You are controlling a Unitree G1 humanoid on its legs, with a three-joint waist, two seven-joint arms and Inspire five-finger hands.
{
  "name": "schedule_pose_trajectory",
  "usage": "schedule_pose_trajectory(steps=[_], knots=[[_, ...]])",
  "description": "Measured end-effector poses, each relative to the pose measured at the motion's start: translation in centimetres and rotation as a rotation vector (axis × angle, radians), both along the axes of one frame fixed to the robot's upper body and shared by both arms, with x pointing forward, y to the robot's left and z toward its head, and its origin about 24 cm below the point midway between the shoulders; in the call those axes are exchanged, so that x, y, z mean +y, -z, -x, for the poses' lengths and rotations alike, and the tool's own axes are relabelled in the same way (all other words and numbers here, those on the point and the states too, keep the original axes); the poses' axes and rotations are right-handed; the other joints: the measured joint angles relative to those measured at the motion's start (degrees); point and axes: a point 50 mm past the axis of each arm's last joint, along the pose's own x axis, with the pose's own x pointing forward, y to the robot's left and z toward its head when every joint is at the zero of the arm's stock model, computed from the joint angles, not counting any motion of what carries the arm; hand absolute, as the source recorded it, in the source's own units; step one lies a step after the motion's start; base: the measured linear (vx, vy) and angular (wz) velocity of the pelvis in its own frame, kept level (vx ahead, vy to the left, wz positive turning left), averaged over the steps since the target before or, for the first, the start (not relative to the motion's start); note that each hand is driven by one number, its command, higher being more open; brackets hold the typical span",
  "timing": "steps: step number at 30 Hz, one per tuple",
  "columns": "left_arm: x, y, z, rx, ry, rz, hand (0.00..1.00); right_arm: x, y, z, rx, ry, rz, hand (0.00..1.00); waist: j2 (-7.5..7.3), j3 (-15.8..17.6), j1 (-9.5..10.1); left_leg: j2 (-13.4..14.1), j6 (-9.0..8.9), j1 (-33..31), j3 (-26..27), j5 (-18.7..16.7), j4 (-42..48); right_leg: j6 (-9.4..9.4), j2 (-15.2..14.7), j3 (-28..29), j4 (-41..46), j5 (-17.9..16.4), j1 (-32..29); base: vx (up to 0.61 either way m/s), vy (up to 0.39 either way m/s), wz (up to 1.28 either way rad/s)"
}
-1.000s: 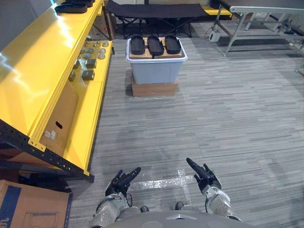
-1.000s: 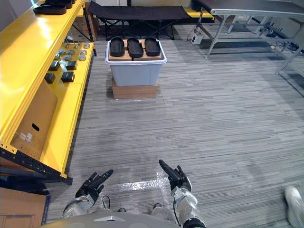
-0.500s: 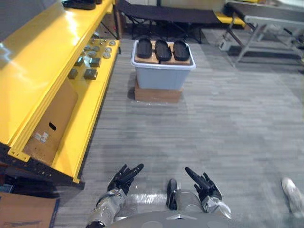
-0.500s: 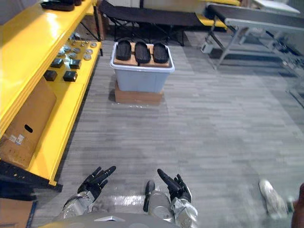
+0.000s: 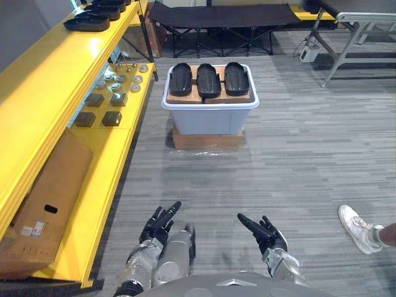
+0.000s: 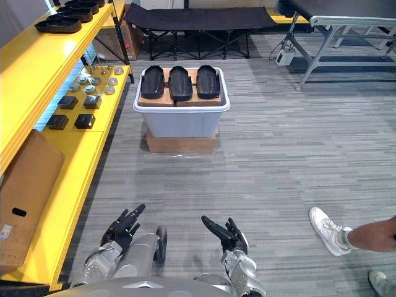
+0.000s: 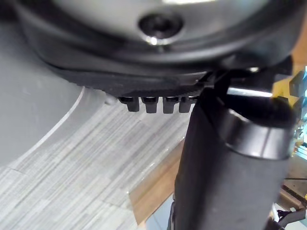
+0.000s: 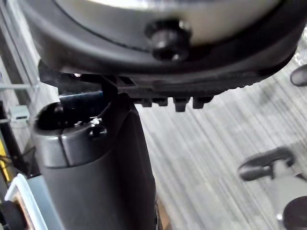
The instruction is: Walk over and take three plastic housings, then place them on the shelf
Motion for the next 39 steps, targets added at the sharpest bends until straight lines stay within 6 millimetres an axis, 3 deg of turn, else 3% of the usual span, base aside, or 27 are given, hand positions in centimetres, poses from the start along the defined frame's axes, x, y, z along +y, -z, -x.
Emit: schedule_pose_trajectory(steps=[1, 2, 3, 4, 5, 6, 7, 8, 9, 10, 12, 13, 15, 17, 18, 19, 21, 25, 30, 35, 39], knots=[[0.8, 0.1, 0.3, 0.013, 0.001, -0.016, 1.00, 0.6, 0.0, -0.1, -0.003, -0.013, -0.013, 1.00, -1.90, -0.40, 0.54, -0.07, 2.00, -0.59, 2.23, 5.71, 2.70, -0.31, -1.16, 1.54, 1.73, -3.99, 1.26, 0.51, 0.216, -0.35], [1.3, 0.0, 0.4, 0.021, 0.003, -0.028, 1.00, 0.9, 0.0, -0.3, -0.009, -0.016, -0.023, 1.00, -2.87, -1.20, 1.01, -0.68, 2.50, -1.15, 3.75, 6.29, 4.28, -0.93, -2.30, 2.39, 2.08, -5.35, 1.28, 0.69, 0.217, -0.49], [2.0, 0.2, 0.8, 0.046, 0.009, -0.048, 1.00, 1.2, 0.0, -0.3, -0.012, -0.026, -0.037, 1.00, -6.09, -2.27, 1.64, -1.74, 3.27, -0.72, 5.89, 6.89, 4.92, -1.24, -4.16, 4.00, 5.54, -5.48, 0.57, 0.62, 0.150, -0.35], [2.2, 0.5, 1.4, 0.078, 0.013, -0.057, 1.00, 1.4, 0.0, -0.8, -0.015, -0.056, -0.034, 1.00, -6.46, -2.23, 1.16, -2.88, 7.02, 0.72, 4.85, 8.62, 4.79, 4.98, -5.23, 4.42, 17.33, -2.40, -4.47, 0.65, 0.155, -0.24], [2.5, 0.7, 1.8, 0.096, 0.014, -0.061, 1.00, 1.7, 0.1, -1.0, -0.010, -0.068, -0.035, 1.00, -6.79, -2.11, 0.98, -3.23, 8.49, 2.11, 4.90, 8.11, 4.53, 9.83, -5.88, 4.34, 24.03, 0.35, -7.02, 0.64, 0.197, 0.03], [3.1, 0.9, 2.4, 0.127, 0.018, -0.075, 1.00, 2.3, 0.5, -0.7, 0.018, -0.090, -0.045, 1.00, -7.97, -1.32, 0.65, -4.57, 9.13, 6.34, 5.01, 6.25, 2.96, 13.91, -8.39, 3.62, 36.91, 5.78, -11.86, 0.62, 0.204, 0.17], [3.3, 1.0, 2.8, 0.144, 0.007, -0.086, 1.00, 2.7, 0.7, -0.3, 0.036, -0.126, -0.035, 1.00, -8.48, -1.24, 0.47, -5.47, 9.64, 9.92, 5.29, 5.32, 2.47, 12.05, -10.97, 2.06, 43.94, 4.34, -15.35, 0.60, 0.184, 0.20], [3.1, 1.1, 2.9, 0.147, 0.012, -0.089, 1.00, 2.8, 0.8, -0.1, 0.042, -0.134, -0.032, 1.00, -8.65, -1.36, 0.51, -5.71, 9.94, 12.01, 5.35, 4.53, 2.06, 11.53, -11.96, 1.02, 44.57, 3.32, -16.23, 0.56, 0.162, 0.25], [2.8, 1.2, 3.2, 0.155, 0.034, -0.087, 1.00, 3.0, 0.8, -0.1, 0.045, -0.127, -0.030, 1.00, -7.10, -0.64, 0.36, -5.73, 10.06, 15.83, 5.54, 4.12, 0.27, 10.14, -13.03, -0.92, 40.55, 1.52, -17.31, 0.42, 0.116, 0.17], [2.5, 1.1, 3.0, 0.150, 0.050, -0.084, 1.00, 2.8, 0.7, -0.3, 0.042, -0.123, -0.023, 1.00, -6.44, -0.64, 0.14, -5.58, 10.03, 17.42, 5.14, 4.10, -0.84, 9.88, -13.13, -1.86, 36.79, 0.94, -17.78, 0.49, 0.123, 0.23], [1.3, 1.0, 1.8, 0.125, 0.096, -0.068, 1.00, 2.5, 0.3, -1.0, 0.013, -0.097, 0.004, 1.00, -3.89, -2.46, -0.12, -4.26, 9.33, 19.13, 2.96, 2.49, -3.51, 9.84, -13.07, -3.42, 20.14, 1.28, -20.85, 0.47, 0.066, 0.35], [0.9, 0.9, 1.3, 0.111, 0.096, -0.059, 1.00, 2.4, 0.2, -1.1, 0.006, -0.086, 0.008, 1.00, -3.78, -2.66, -0.13, -3.82, 9.43, 19.02, 2.29, 1.80, -3.08, 10.30, -13.09, -3.17, 16.59, 1.74, -21.30, 0.42, -0.017, 0.46], [0.1, 0.6, 0.2, 0.078, 0.096, -0.037, 1.00, 2.5, 0.4, -0.7, 0.017, -0.071, 0.004, 1.00, -3.14, -3.08, -0.25, -2.33, 8.41, 17.45, -1.05, -1.95, 1.20, 9.82, -12.01, 2.17, 7.82, 7.28, -22.59, 0.30, -0.110, 0.54], [0.0, 0.5, -0.2, 0.068, 0.100, -0.040, 1.00, 2.8, 0.5, -0.5, 0.023, -0.059, -0.006, 1.00, -3.56, -3.49, -0.61, -2.01, 7.46, 16.51, -3.03, -4.29, 4.00, 10.54, -11.45, 5.21, 6.77, 11.82, -23.01, 0.21, -0.177, 0.57], [0.3, 0.5, -0.2, 0.072, 0.101, -0.054, 1.00, 3.1, 0.7, 0.1, 0.034, -0.038, -0.022, 1.00, -5.44, -4.65, -0.88, -2.26, 6.23, 15.98, -4.69, -5.62, 5.38, 10.46, -11.22, 5.07, 6.69, 19.39, -22.70, 0.33, -0.404, 0.71], [0.5, 0.5, -0.1, 0.083, 0.100, -0.065, 1.00, 3.1, 0.9, 0.7, 0.050, -0.019, -0.029, 1.00, -5.96, -5.43, -0.70, -2.11, 5.00, 15.48, -5.90, -7.05, 6.81, 10.74, -11.19, 3.44, 6.45, 19.06, -21.70, 0.28, -0.354, 0.55], [-0.3, 0.6, -0.1, 0.083, 0.101, -0.044, 1.00, 2.3, 0.9, 0.7, 0.045, 0.014, -0.016, 1.00, -4.45, -6.08, -0.68, 0.38, 3.57, 15.07, -7.21, -7.88, 7.53, 10.61, -9.06, 1.67, 3.20, 18.86, -19.79, 0.24, -0.318, 0.22], [-1.0, 1.1, 0.4, 0.132, 0.084, -0.040, 1.00, 0.7, 1.0, 1.3, 0.066, 0.041, 0.045, 1.00, -2.60, -6.52, -0.94, 1.48, 1.65, 16.14, -6.81, -6.36, 3.31, 9.06, -8.06, 0.32, -1.93, 17.41, -18.24, 0.11, -0.213, -0.06], [-0.7, 1.0, 0.3, 0.109, 0.050, -0.054, 1.00, -0.7, 0.8, 1.9, 0.038, 0.072, 0.101, 1.00, -2.30, -5.17, -1.55, 2.00, 0.61, 14.83, -6.72, -6.84, 5.14, 8.61, -7.65, -0.37, -4.19, 14.68, -16.66, -0.03, -0.112, 0.03], [-0.3, 0.3, -1.0, 0.068, 0.080, -0.071, 1.00, -1.4, 0.3, 2.6, -0.002, 0.187, 0.078, 1.00, -4.23, -2.47, -2.40, 3.18, -0.40, 14.05, -3.34, -2.53, -0.51, 9.18, -8.92, -3.52, -5.01, 15.09, -17.28, -0.11, -0.046, 0.38], [0.4, 0.2, -1.0, 0.078, 0.115, -0.102, 1.00, -2.3, -1.5, 0.4, -0.122, 0.230, 0.139, 1.00, -5.16, -1.68, -1.78, 2.53, -0.01, 13.96, -0.21, -1.67, -2.41, 9.60, -9.96, -1.46, -5.04, 15.34, -19.66, -0.04, 0.046, -0.23]])
